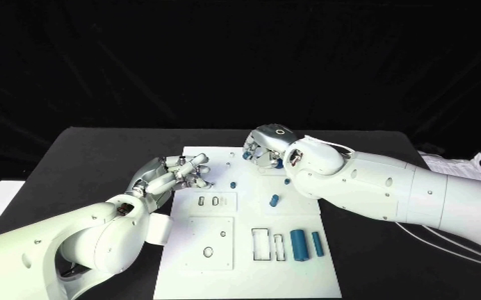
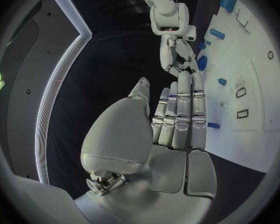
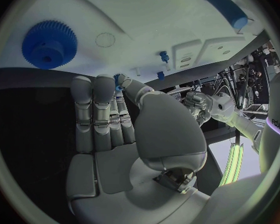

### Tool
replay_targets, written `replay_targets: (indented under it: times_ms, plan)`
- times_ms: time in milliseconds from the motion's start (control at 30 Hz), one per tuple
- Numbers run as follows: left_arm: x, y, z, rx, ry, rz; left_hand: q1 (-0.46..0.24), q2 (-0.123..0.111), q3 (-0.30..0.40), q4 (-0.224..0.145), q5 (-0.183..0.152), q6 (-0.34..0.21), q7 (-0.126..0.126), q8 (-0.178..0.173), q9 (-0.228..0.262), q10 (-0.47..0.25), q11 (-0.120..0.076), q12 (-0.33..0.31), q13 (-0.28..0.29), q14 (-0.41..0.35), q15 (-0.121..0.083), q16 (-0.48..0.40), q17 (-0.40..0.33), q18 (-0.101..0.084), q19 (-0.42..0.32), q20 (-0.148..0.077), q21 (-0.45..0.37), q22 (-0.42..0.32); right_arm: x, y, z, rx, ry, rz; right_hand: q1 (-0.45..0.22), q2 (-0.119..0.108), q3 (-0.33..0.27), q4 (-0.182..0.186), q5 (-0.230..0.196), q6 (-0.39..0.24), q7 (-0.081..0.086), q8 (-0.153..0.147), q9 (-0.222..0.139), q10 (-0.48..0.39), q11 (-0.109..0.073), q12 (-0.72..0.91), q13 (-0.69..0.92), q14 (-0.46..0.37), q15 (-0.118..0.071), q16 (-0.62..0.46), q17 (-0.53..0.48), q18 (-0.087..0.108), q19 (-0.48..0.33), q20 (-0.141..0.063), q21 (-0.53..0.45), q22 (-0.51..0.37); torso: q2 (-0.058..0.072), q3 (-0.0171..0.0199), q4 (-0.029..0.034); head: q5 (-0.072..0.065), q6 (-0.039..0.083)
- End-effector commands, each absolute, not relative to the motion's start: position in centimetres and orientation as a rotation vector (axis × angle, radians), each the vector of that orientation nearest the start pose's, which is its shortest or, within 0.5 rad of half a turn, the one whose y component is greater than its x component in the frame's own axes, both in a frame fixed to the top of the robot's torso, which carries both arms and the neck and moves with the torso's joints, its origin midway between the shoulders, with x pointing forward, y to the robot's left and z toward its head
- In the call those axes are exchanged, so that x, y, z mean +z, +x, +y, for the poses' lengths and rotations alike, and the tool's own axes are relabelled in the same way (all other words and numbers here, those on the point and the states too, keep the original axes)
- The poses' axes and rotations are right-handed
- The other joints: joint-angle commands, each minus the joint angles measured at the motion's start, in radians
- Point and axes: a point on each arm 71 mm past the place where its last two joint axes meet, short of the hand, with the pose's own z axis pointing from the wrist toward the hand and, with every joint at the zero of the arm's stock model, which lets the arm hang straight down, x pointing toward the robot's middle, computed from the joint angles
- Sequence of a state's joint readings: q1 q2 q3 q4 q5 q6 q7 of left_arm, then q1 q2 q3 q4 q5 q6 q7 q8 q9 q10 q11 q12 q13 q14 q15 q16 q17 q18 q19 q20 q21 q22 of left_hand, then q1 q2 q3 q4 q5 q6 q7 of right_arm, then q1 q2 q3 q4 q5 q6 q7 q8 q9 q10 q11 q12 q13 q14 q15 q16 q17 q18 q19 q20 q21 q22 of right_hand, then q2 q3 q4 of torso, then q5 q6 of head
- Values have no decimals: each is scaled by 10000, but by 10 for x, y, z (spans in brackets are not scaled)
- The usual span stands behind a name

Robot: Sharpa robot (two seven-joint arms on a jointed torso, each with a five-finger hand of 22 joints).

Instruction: Assemble the parts on the task board

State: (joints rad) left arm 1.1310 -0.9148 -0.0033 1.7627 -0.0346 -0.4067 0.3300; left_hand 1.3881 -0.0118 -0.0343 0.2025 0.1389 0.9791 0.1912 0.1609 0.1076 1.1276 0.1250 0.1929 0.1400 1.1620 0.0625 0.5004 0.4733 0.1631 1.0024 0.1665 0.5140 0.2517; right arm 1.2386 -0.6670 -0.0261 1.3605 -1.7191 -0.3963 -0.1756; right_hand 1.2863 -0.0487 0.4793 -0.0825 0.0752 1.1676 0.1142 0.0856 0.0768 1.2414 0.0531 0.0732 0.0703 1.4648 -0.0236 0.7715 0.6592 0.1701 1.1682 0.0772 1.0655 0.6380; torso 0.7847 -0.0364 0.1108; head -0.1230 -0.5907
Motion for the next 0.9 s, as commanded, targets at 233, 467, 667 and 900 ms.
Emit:
replay_targets:
  times_ms: [233,467,667,900]
  plan:
    - [-176,434,175,-16095,-11423,15292,34,57,-7,-85,14,-42,44,-62,19,-66,28,-40,15,-57,18,8,18,175,8,63,-3,16,-158,531,-145,4728,-3033,14279,-71,26,75,166,-124,57,4,48,204,35,40,-82,-14,217,-26,121,74,-94,36,3,124,54,79,-41,87,6,25]
    - [-174,435,175,-16139,-11377,15286,34,57,-7,-85,14,-42,44,-62,19,-66,28,-40,15,-57,18,8,18,175,8,63,-3,16,-159,537,-135,4599,-2929,14191,-95,9,80,220,-160,46,7,39,214,30,46,-87,-15,206,-22,187,130,-98,31,8,162,96,144,-63,122,-21,114]
    - [-174,435,173,-16175,-11357,15299,34,57,-7,-85,14,-42,44,-62,19,-66,28,-40,15,-57,18,8,18,175,8,63,-3,16,-162,542,-128,4493,-2929,14293,-123,-49,67,267,-174,17,17,19,218,-3,57,-100,-21,191,-14,228,156,-98,13,15,188,112,157,-78,135,-105,95]
    - [-174,435,174,-16171,-11353,15298,34,57,-7,-85,14,-42,44,-62,19,-66,28,-40,15,-57,18,8,18,175,8,63,-3,16,-163,544,-124,4291,-2913,14375,-142,-78,62,304,-176,-11,28,0,220,-35,68,-107,-26,178,-6,252,170,-98,0,22,204,122,177,-82,150,-74,77]
